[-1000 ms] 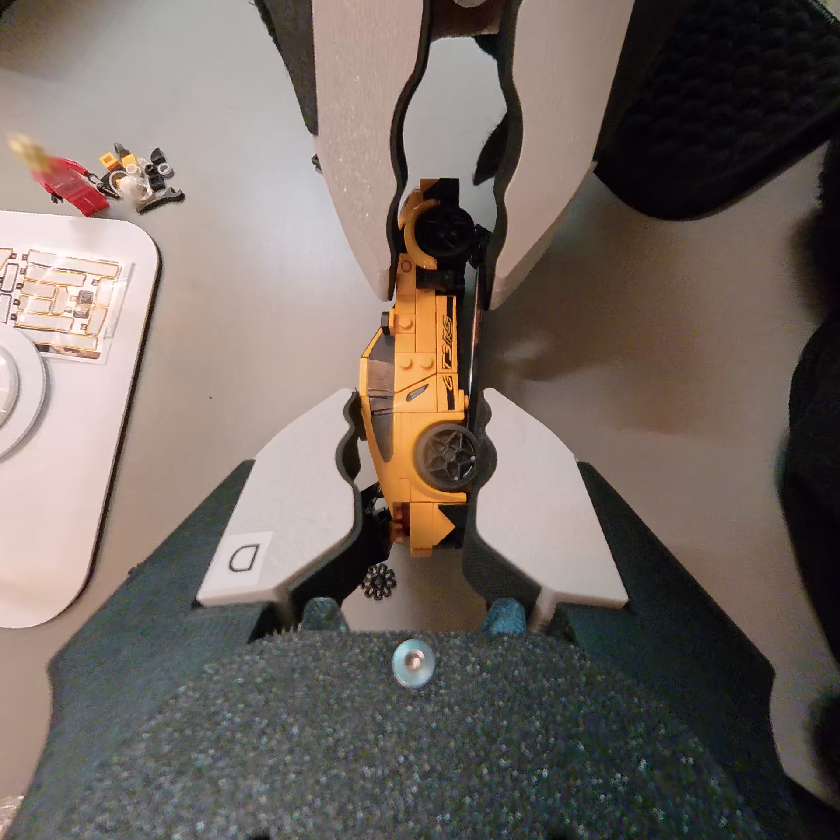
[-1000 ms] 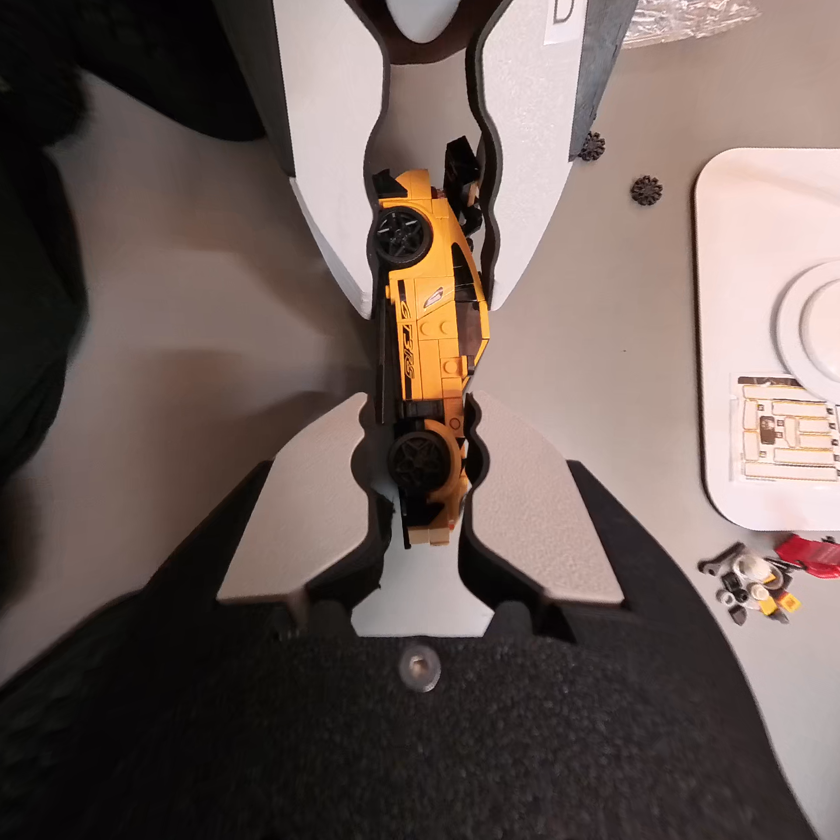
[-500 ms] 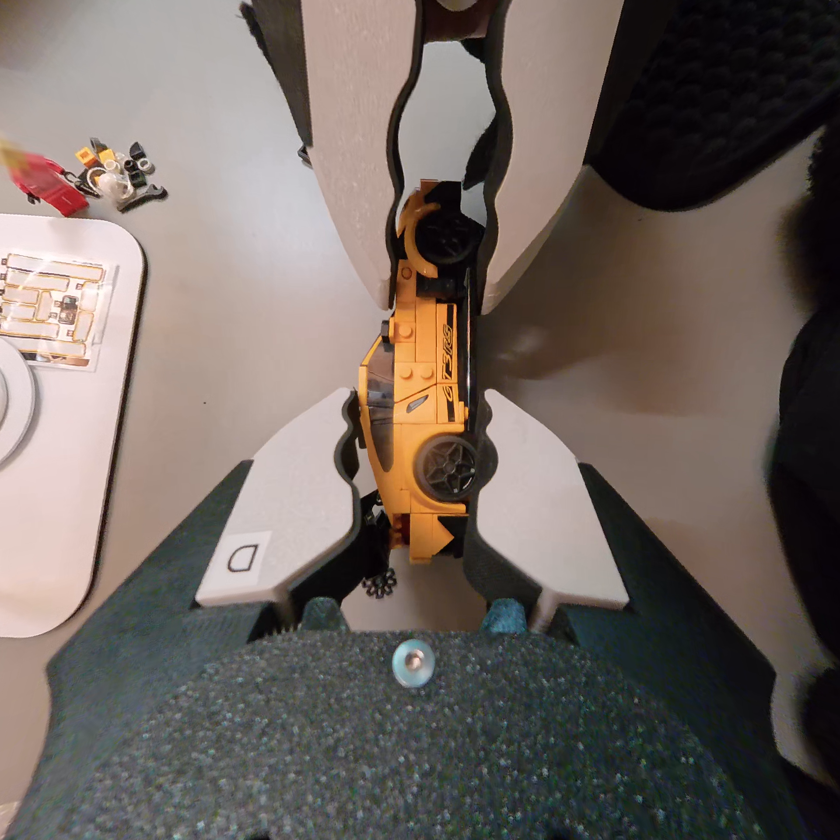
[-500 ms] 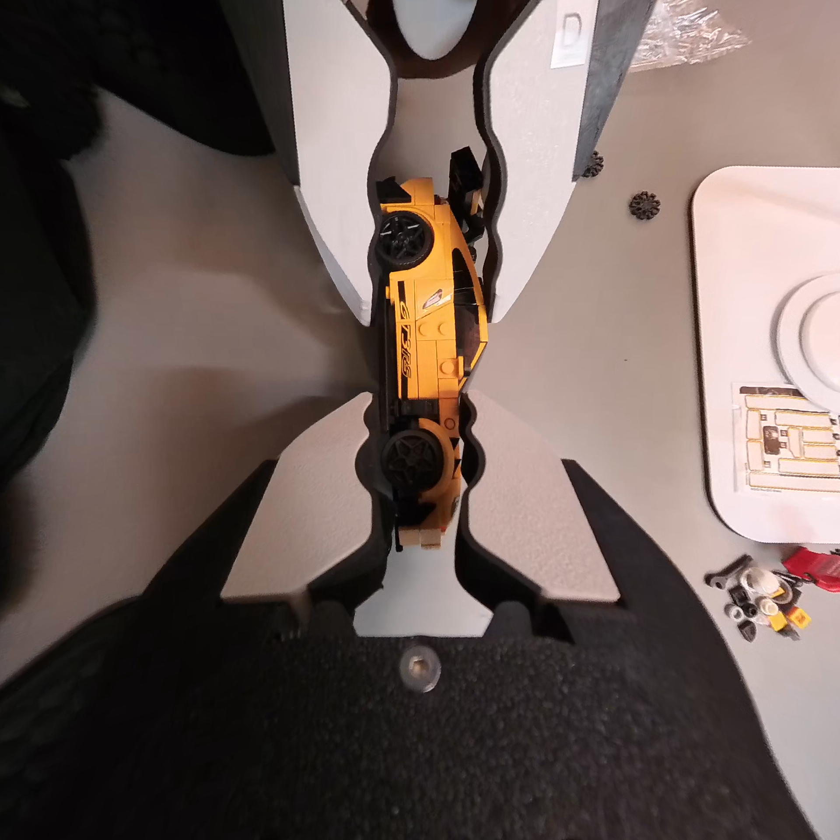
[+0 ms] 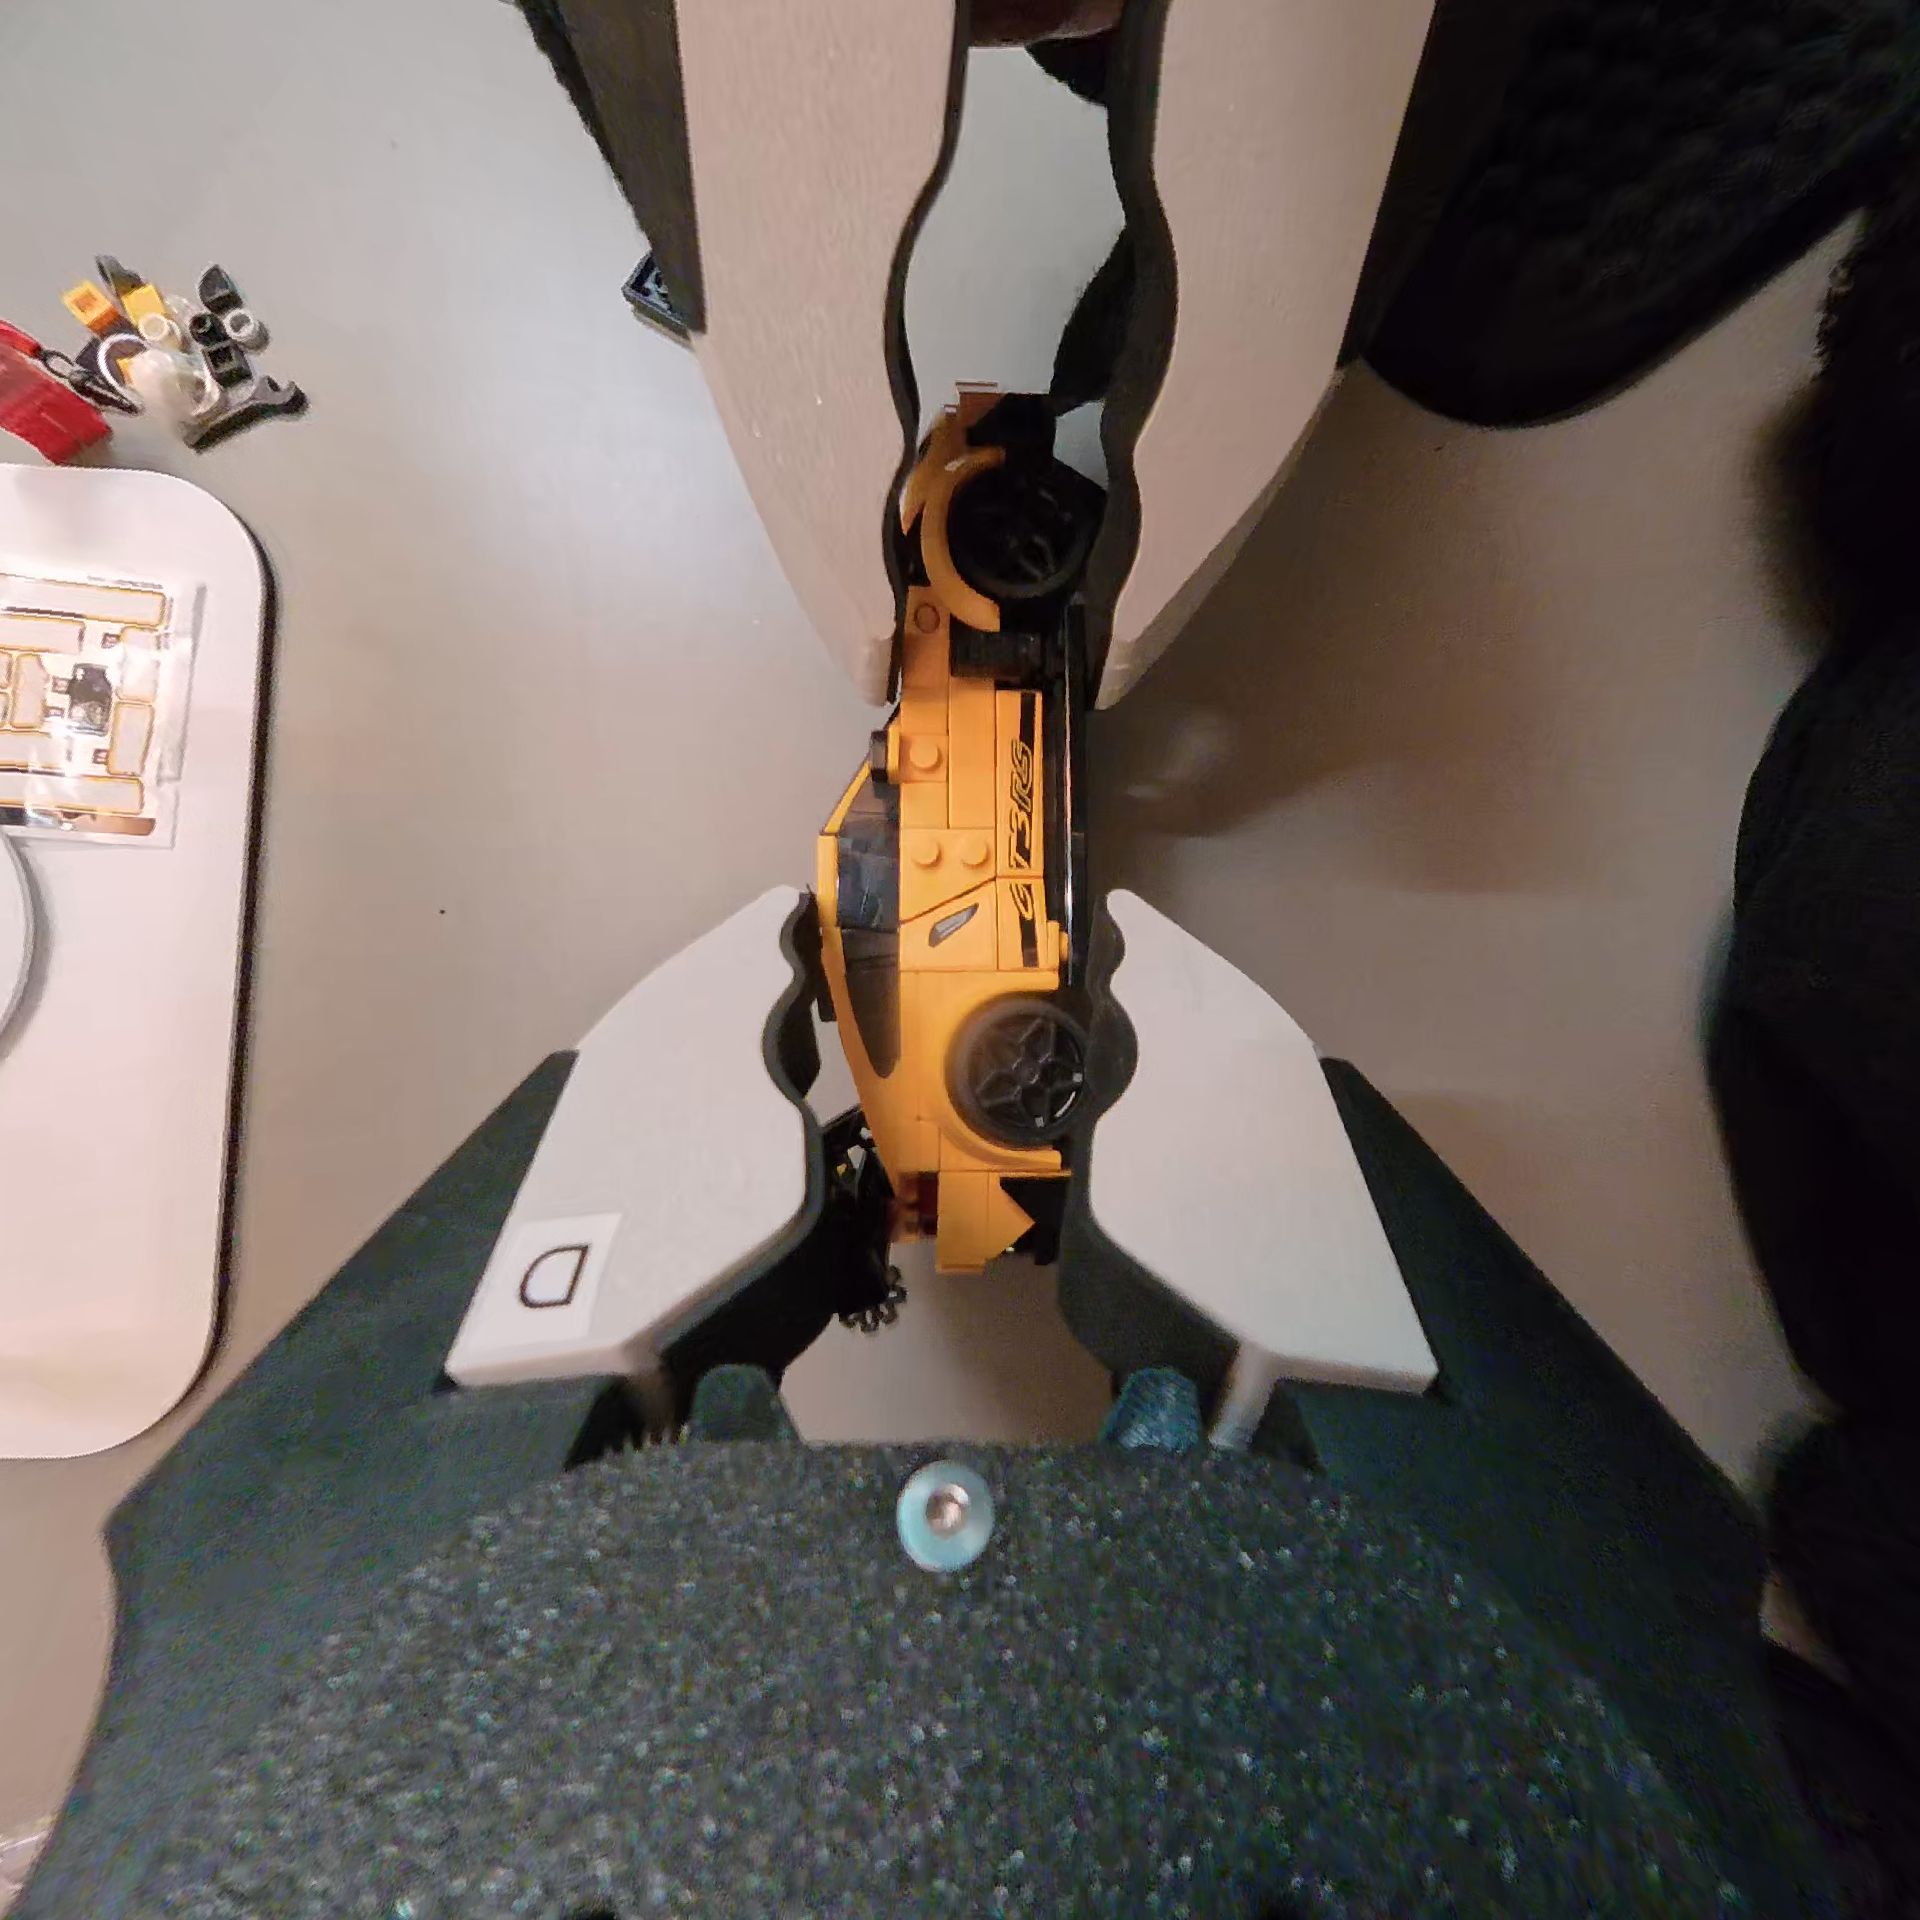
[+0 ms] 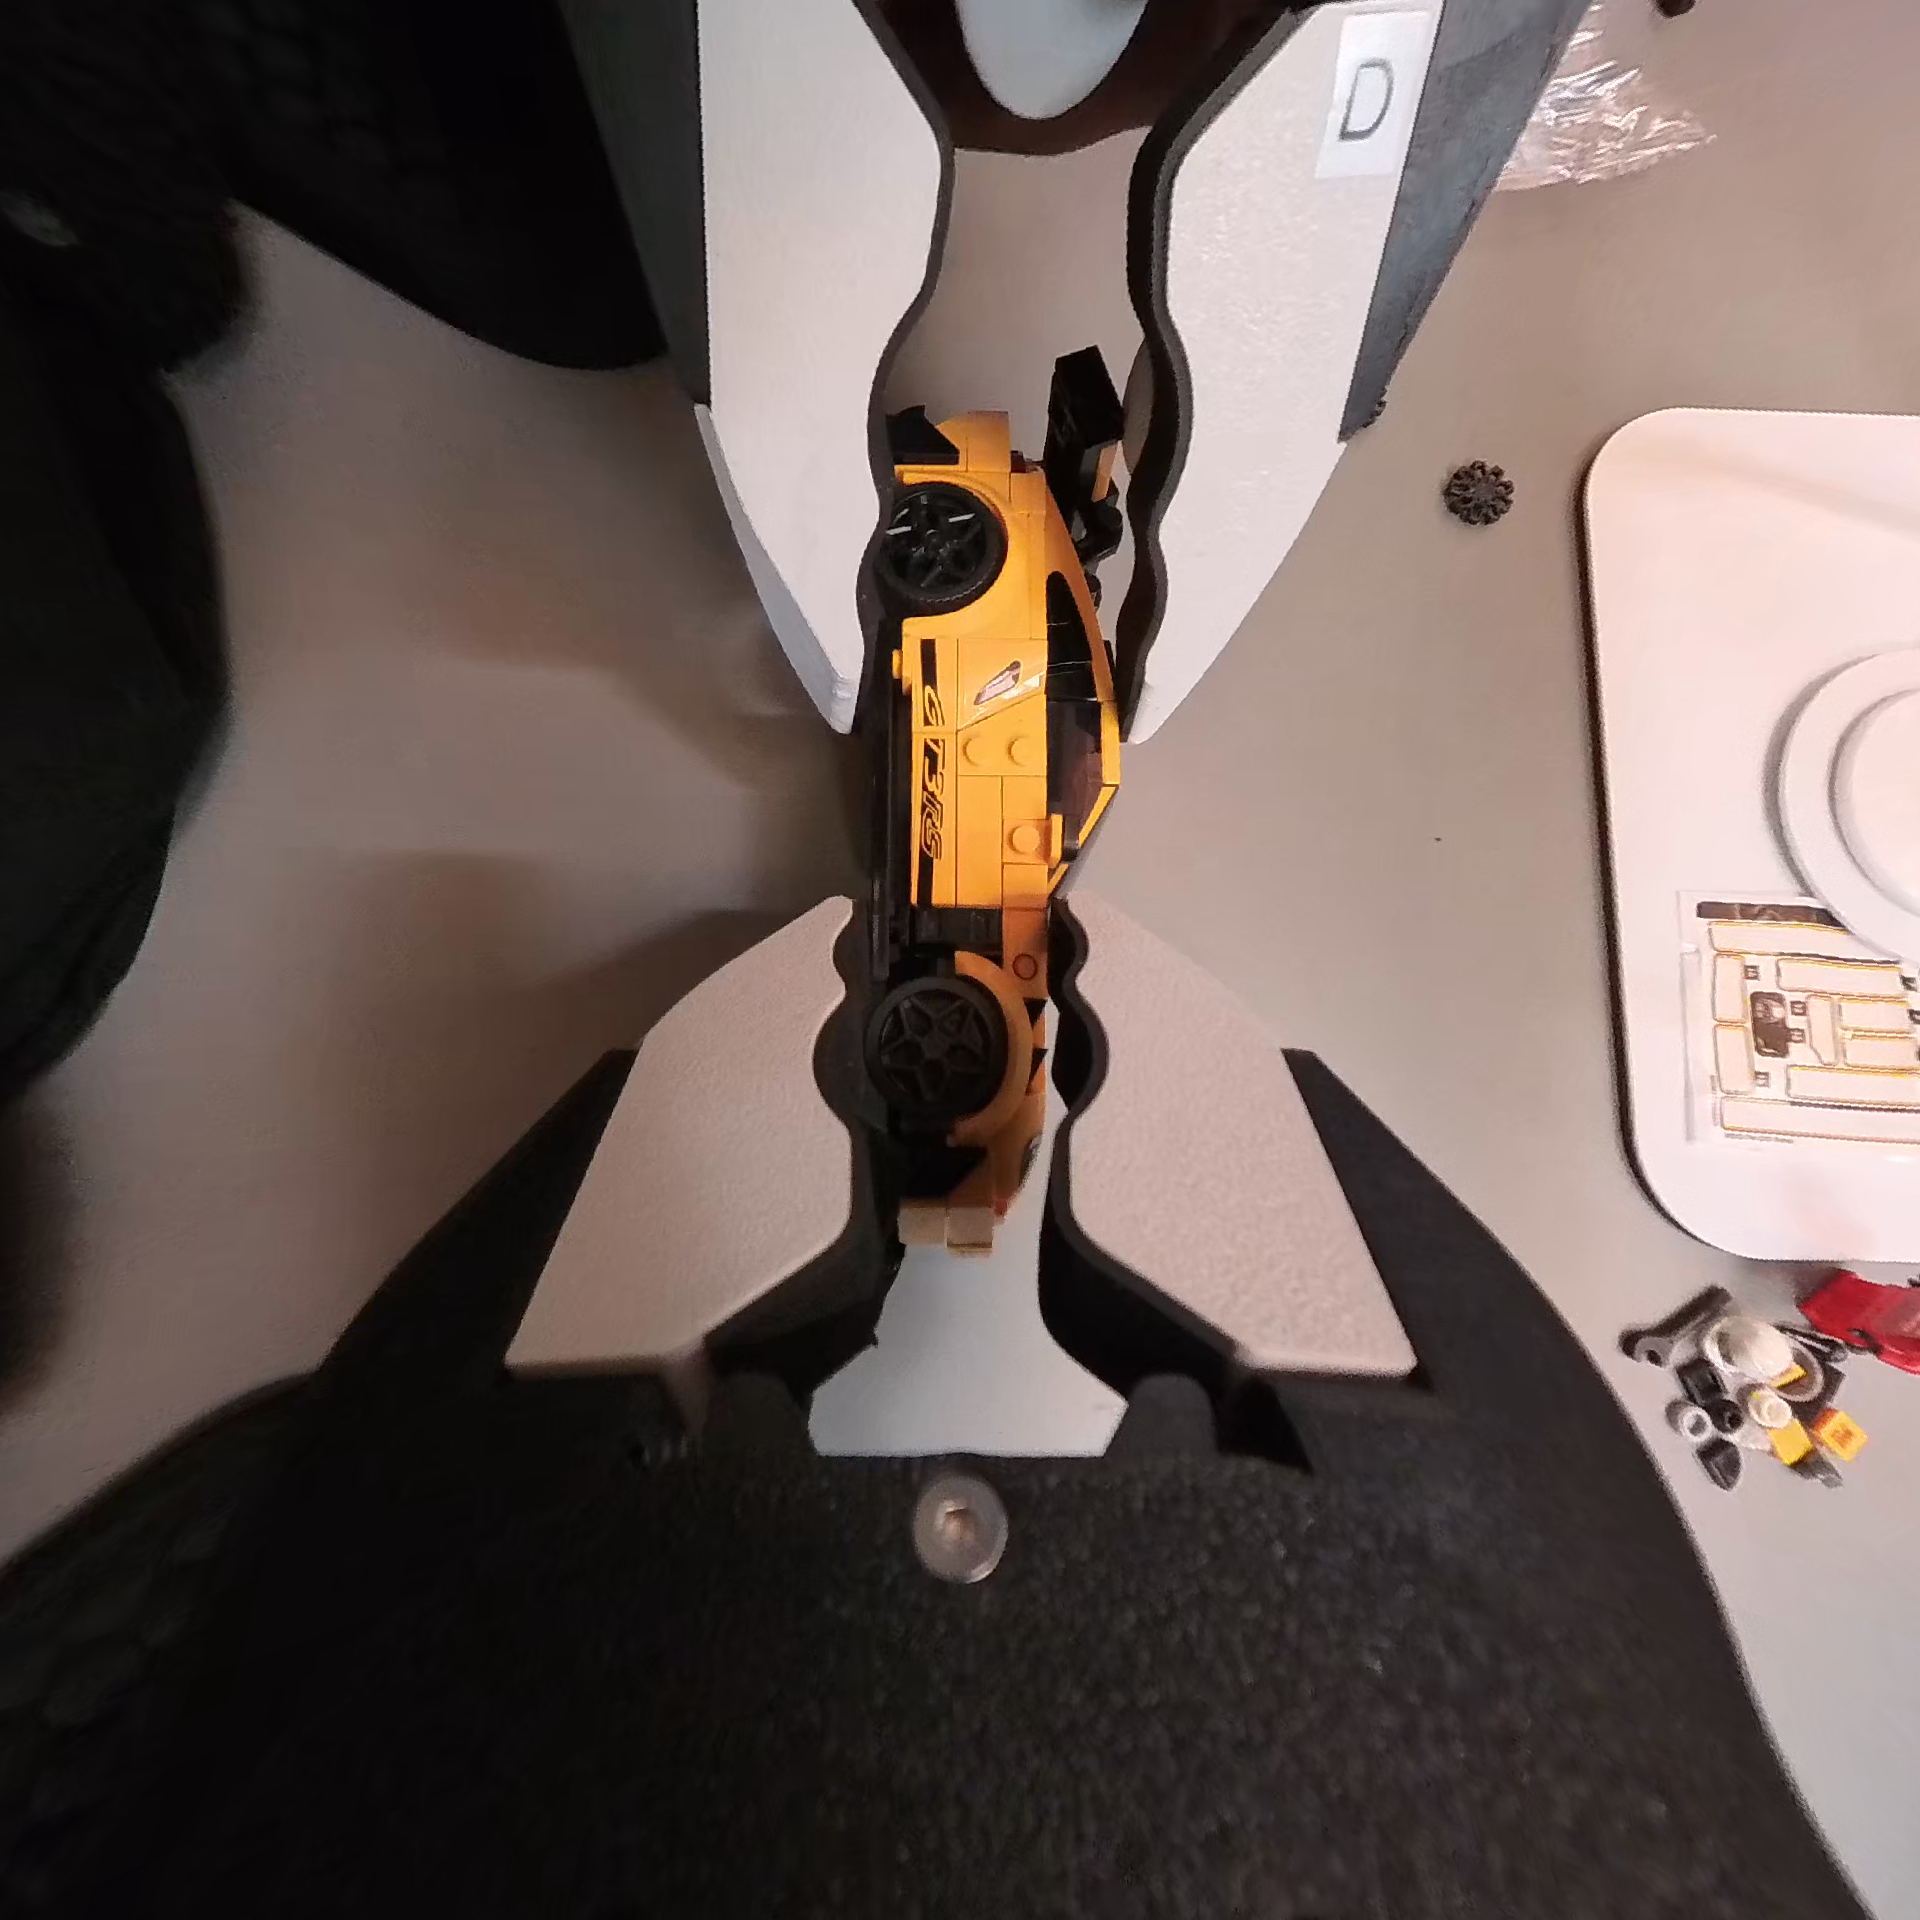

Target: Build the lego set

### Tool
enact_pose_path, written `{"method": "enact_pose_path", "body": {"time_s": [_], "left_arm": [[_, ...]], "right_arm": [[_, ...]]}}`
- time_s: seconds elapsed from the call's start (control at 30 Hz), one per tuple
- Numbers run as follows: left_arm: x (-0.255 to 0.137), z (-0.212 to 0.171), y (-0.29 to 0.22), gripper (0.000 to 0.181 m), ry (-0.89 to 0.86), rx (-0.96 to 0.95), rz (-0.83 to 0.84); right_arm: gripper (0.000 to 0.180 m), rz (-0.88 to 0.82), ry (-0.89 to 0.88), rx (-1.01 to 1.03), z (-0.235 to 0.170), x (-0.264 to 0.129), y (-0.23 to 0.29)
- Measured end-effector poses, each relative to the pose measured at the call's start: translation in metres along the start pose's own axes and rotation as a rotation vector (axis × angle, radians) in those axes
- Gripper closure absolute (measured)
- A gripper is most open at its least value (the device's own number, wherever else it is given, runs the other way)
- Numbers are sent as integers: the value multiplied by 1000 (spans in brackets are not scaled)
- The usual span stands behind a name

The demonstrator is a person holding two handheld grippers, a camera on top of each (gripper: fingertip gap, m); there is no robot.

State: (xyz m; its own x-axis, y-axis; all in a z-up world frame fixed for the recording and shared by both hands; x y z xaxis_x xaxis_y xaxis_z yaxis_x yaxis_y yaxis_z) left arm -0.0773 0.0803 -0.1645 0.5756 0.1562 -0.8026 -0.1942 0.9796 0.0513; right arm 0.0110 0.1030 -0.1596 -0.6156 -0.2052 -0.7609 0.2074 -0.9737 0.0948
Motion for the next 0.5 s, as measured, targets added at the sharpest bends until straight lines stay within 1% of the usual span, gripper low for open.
{"method": "enact_pose_path", "body": {"time_s": [0.33,0.5], "left_arm": [[-1,1,1,133,46,9,-24],[-1,1,1,133,34,2,-21]], "right_arm": [[147,4,-16,-14,0,1,1],[147,2,-20,-21,-1,1,1]]}}
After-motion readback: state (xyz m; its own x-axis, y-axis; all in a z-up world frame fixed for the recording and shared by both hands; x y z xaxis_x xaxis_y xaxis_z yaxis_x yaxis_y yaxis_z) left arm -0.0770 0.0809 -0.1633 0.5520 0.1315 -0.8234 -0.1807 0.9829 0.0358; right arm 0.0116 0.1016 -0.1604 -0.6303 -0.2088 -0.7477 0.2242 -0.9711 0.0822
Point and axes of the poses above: each gripper's, where its closed fingertips meet, x out along the fingers, z out of its top, y = z × x across the jaws, the point moved 5 cm from there along -x, back along the fingers, and after that the axes turned 10 degrees about x, right-handed, at the moved point
